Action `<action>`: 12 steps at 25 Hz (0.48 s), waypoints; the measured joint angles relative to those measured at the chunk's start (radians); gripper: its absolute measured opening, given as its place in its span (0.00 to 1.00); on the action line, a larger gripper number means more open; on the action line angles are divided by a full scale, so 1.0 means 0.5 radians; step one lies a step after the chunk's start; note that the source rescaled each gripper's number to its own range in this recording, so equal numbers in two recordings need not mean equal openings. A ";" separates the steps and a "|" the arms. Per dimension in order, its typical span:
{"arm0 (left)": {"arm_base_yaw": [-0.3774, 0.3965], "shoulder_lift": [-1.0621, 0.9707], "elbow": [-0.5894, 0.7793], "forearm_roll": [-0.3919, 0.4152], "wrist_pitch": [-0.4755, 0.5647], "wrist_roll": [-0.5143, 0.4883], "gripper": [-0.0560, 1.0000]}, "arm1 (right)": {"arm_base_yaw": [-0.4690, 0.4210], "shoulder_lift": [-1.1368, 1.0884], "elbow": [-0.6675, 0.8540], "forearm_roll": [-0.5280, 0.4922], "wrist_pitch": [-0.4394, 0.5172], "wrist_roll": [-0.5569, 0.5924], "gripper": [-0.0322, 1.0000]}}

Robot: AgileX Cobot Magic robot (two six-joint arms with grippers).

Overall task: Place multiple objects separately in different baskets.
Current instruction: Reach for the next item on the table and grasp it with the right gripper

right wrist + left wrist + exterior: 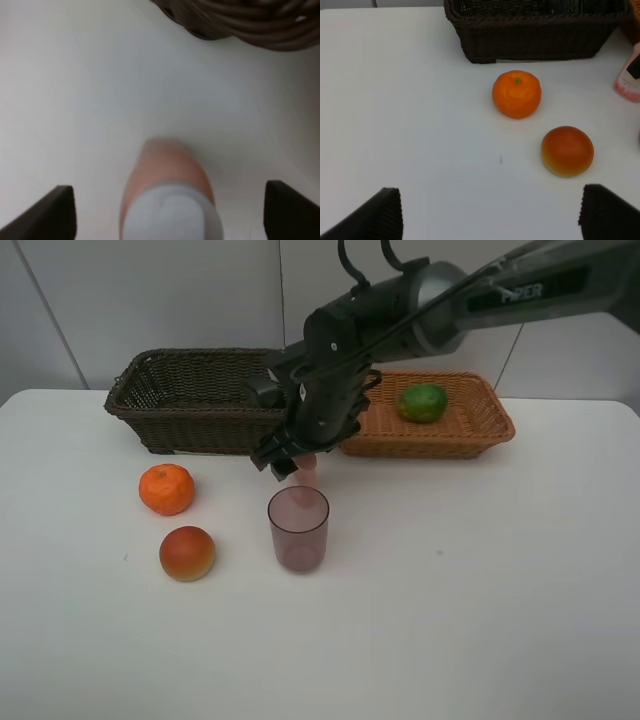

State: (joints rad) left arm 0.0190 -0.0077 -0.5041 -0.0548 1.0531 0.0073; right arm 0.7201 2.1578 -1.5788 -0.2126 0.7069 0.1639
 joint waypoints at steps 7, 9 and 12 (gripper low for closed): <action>0.000 0.000 0.000 0.000 0.000 0.000 0.93 | 0.000 0.025 0.000 0.003 -0.022 0.000 0.72; 0.000 0.000 0.000 0.000 0.000 0.000 0.93 | 0.000 0.025 0.000 0.005 -0.028 0.000 0.68; 0.000 0.000 0.000 0.000 0.000 0.000 0.93 | 0.000 0.025 0.000 0.005 -0.061 0.000 0.57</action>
State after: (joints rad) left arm 0.0190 -0.0077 -0.5041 -0.0548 1.0531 0.0073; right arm 0.7201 2.1706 -1.5788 -0.2101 0.6763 0.1639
